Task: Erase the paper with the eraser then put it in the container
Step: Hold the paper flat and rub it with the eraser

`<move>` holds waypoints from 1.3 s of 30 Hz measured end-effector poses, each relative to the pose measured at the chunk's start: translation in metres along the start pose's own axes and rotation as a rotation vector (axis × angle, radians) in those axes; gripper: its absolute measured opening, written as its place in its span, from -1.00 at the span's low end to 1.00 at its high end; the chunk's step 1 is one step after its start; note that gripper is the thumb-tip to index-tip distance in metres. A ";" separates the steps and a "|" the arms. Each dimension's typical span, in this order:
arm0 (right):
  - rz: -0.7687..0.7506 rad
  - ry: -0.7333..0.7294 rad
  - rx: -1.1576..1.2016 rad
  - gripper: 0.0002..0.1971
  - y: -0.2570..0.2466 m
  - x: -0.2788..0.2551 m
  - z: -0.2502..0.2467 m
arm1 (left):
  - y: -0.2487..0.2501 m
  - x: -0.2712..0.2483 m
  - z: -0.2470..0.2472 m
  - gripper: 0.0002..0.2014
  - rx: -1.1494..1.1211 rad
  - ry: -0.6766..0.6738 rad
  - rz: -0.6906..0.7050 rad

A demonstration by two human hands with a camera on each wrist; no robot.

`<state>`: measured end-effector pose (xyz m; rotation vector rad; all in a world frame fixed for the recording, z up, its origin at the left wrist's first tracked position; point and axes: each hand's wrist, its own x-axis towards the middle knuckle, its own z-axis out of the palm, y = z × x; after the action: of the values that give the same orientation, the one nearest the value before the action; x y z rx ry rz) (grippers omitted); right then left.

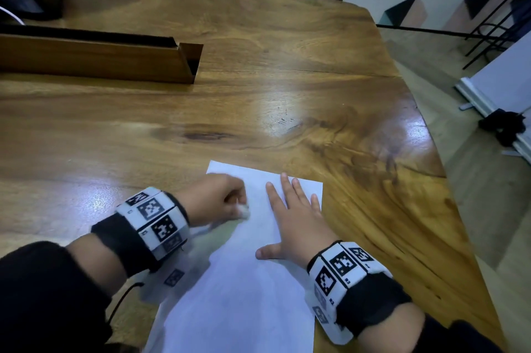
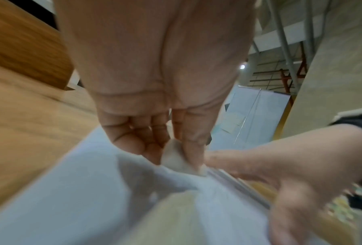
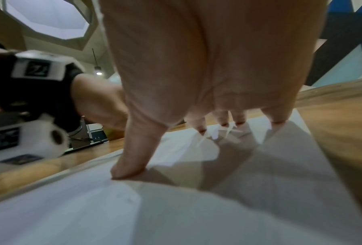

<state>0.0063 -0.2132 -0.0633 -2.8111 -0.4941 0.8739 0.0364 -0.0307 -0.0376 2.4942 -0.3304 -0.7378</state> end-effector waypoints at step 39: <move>0.037 0.027 -0.005 0.27 -0.003 0.002 0.000 | 0.029 0.025 0.009 -0.91 0.201 0.177 0.051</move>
<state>0.0071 -0.2099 -0.0632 -2.8412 -0.4421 0.8418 0.0495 -0.0679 -0.0389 2.7053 -0.4201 -0.4792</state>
